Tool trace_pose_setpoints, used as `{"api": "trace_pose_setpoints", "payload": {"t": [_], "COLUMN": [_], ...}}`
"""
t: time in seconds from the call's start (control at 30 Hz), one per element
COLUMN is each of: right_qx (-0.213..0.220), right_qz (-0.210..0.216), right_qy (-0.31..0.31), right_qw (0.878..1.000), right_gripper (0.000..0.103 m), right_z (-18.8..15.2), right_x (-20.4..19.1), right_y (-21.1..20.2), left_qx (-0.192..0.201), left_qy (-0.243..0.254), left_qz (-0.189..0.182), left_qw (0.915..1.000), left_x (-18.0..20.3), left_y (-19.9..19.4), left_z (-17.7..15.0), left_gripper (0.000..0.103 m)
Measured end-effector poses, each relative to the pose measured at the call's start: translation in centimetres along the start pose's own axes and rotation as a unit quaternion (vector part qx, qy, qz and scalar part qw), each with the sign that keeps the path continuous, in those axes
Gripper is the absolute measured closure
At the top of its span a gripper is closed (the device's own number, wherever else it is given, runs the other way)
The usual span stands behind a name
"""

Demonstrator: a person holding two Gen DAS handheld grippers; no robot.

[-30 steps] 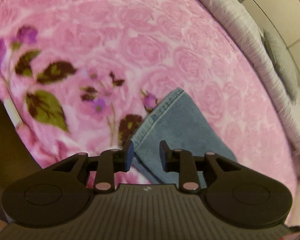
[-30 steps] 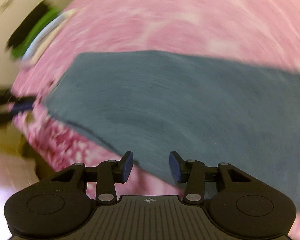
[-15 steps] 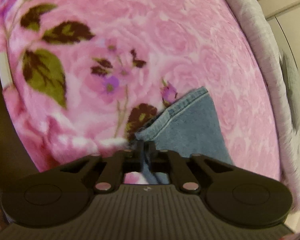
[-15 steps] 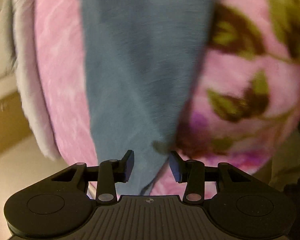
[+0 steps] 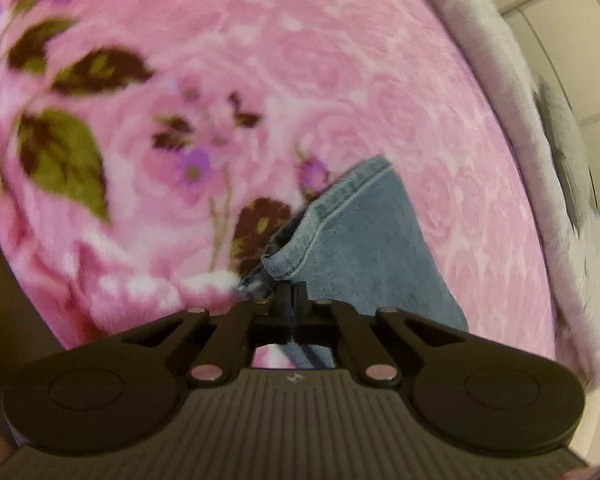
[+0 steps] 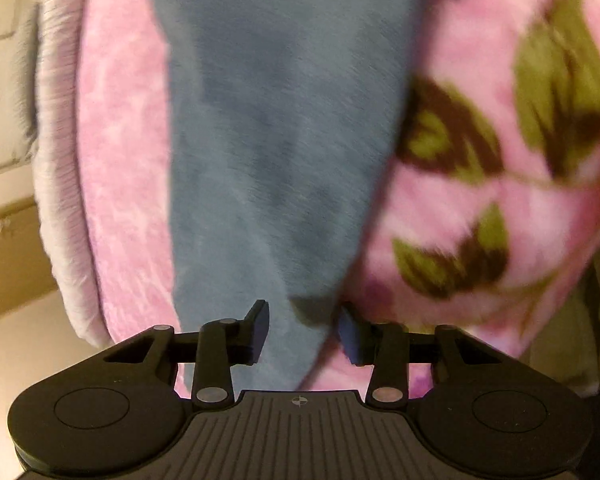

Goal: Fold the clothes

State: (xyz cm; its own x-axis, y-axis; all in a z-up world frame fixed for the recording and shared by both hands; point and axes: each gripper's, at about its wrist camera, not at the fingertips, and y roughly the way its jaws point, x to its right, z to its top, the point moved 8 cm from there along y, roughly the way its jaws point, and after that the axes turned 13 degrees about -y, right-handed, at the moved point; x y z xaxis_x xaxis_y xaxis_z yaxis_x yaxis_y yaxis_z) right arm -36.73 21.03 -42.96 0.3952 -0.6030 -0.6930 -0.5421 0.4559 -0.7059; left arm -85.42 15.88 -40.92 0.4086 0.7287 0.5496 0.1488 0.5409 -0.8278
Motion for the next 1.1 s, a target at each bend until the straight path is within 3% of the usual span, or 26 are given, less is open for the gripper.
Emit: {"api": "trace_pose_setpoints", "payload": {"t": [0.17, 0.23, 0.33, 0.43, 0.53, 0.77, 0.83, 0.97, 1.1], "right_qx": [0.001, 0.006, 0.026, 0.03, 0.015, 0.022, 0.039, 0.091, 0.094], "right_qz": [-0.017, -0.031, -0.087, -0.102, -0.104, -0.12, -0.137, -0.136, -0.181], "right_qy": [-0.079, -0.114, -0.186, -0.17, -0.18, -0.175, -0.183, -0.223, -0.26], "right_qw": [0.997, 0.993, 0.978, 0.98, 0.978, 0.977, 0.973, 0.961, 0.944], "right_gripper": [0.096, 0.096, 0.095, 0.095, 0.094, 0.09, 0.09, 0.09, 0.09], "right_z": [0.3, 0.3, 0.2, -0.1, -0.3, 0.9, 2.6, 5.9, 9.4], "right_x": [-2.1, -2.8, -2.0, -0.8, -1.2, -0.6, 0.3, 0.7, 3.2], "right_y": [-0.9, -1.0, 0.1, 1.0, 0.9, -3.0, -5.2, -8.4, -10.4], "left_qx": [0.021, 0.014, -0.001, -0.017, -0.033, -0.071, -0.08, -0.103, -0.122], "left_qy": [0.093, 0.117, 0.129, 0.128, 0.127, 0.124, 0.161, 0.243, 0.303], "left_qz": [-0.008, 0.02, 0.035, 0.037, 0.039, 0.043, 0.028, 0.01, -0.001], "left_qw": [0.9954, 0.9928, 0.9911, 0.991, 0.9906, 0.9888, 0.9832, 0.9645, 0.9452], "left_x": [0.9, 0.1, -0.1, 0.2, 0.6, 1.5, 3.5, 7.9, 12.4], "left_y": [-1.2, 0.0, 0.5, 0.2, -0.2, -0.9, -0.5, 2.8, 5.3], "left_z": [-0.7, -1.4, -2.5, -3.5, -4.6, -7.0, -9.1, -13.9, -18.6], "left_gripper": [0.103, 0.103, 0.103, 0.102, 0.086, 0.086, 0.086, 0.086, 0.086]}}
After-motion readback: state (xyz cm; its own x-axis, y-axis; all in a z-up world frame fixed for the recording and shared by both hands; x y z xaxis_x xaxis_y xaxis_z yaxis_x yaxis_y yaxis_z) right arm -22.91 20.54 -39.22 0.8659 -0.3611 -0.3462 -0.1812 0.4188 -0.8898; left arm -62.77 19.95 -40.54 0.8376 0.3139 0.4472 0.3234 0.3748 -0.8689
